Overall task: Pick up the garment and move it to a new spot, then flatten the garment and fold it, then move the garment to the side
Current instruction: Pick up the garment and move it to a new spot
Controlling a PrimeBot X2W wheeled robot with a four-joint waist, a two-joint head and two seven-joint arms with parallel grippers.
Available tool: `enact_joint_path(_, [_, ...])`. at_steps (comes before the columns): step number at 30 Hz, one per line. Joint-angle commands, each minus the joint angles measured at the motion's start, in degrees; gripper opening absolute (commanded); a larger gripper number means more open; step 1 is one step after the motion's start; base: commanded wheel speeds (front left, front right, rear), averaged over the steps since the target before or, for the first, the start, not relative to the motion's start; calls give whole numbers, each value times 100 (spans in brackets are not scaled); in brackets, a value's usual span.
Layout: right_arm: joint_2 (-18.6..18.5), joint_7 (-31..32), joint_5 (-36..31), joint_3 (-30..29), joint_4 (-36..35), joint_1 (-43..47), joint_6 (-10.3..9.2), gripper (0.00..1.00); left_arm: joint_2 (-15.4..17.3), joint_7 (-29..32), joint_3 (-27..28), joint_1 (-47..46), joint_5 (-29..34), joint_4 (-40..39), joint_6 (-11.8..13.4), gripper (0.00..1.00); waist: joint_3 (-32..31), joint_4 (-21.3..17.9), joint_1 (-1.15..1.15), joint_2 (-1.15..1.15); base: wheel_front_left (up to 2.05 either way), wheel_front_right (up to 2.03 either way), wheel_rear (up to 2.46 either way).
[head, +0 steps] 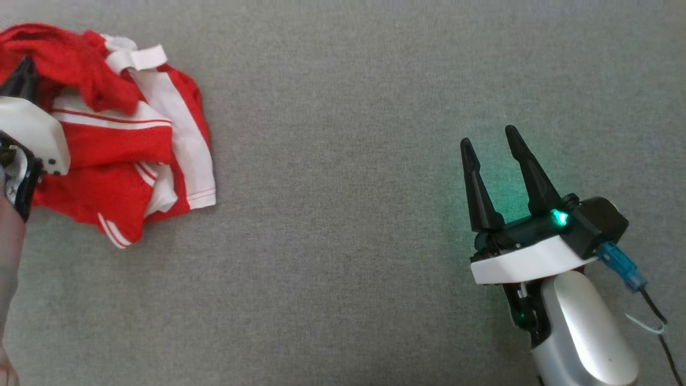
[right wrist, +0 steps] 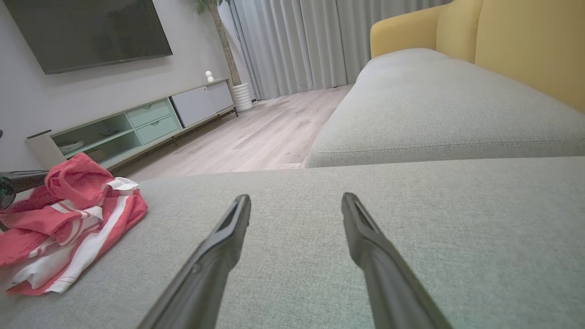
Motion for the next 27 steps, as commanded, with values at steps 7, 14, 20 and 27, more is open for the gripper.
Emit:
enact_joint_path(7, [-10,-62,68,50,-100,181,-4,100,361,-766,-88,-495,-177,-307,11,0,-531,128,0,0,0,0,0])
enact_joint_path(14, [-10,-62,188,-45,-66,399,-4,100,281,-1341,-183,-575,-304,-860,11,0,-944,269,0,0,0,0,0])
enact_joint_path(20, [-10,-62,317,-66,-2,561,-4,100,199,-1416,-72,-466,-257,-1643,34,0,-1274,375,0,0,0,0,0])
enact_joint_path(27, [-10,-62,404,42,48,684,-4,100,41,-1420,-14,-89,-206,-2701,95,0,-1582,326,0,0,0,0,0])
